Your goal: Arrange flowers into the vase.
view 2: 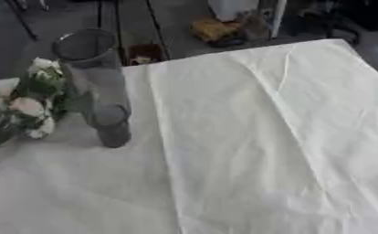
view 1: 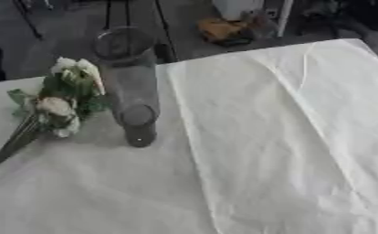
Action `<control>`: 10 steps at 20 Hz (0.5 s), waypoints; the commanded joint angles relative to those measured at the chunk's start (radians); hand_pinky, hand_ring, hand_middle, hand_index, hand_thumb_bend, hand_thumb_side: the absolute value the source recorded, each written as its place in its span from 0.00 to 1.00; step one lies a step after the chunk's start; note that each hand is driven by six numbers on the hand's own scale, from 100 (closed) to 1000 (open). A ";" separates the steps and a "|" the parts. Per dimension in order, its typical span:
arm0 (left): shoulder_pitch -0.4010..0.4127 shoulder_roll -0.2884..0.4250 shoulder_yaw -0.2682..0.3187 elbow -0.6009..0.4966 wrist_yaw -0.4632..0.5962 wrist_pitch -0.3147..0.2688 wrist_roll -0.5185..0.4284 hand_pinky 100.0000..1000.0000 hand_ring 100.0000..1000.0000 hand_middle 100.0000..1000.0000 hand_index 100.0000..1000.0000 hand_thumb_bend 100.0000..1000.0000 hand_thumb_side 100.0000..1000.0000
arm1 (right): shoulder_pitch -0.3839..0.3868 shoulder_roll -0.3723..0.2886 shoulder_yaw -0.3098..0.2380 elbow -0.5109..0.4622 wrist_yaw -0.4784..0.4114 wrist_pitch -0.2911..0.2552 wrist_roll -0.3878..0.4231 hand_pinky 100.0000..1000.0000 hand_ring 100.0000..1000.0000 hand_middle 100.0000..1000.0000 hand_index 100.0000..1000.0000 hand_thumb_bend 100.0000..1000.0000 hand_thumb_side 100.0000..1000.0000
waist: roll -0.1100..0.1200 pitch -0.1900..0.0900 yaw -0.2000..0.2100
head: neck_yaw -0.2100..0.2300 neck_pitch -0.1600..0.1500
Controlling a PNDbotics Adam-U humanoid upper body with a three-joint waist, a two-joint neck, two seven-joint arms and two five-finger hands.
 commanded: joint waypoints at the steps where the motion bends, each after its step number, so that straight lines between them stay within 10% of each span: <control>1: 0.001 0.047 -0.008 -0.012 -0.055 -0.009 -0.041 1.00 1.00 1.00 1.00 0.72 0.61 | -0.016 -0.019 -0.004 -0.013 -0.007 0.002 0.002 0.72 0.86 0.86 0.90 0.00 1.00 | -0.003 -0.012 0.000 | -0.002 -0.011; 10: -0.024 0.046 -0.040 0.067 -0.061 0.010 -0.081 1.00 1.00 1.00 1.00 0.71 0.64 | -0.017 -0.014 -0.004 -0.013 -0.008 0.003 0.002 0.73 0.87 0.86 0.90 0.00 1.00 | -0.004 -0.008 -0.009 | 0.000 -0.012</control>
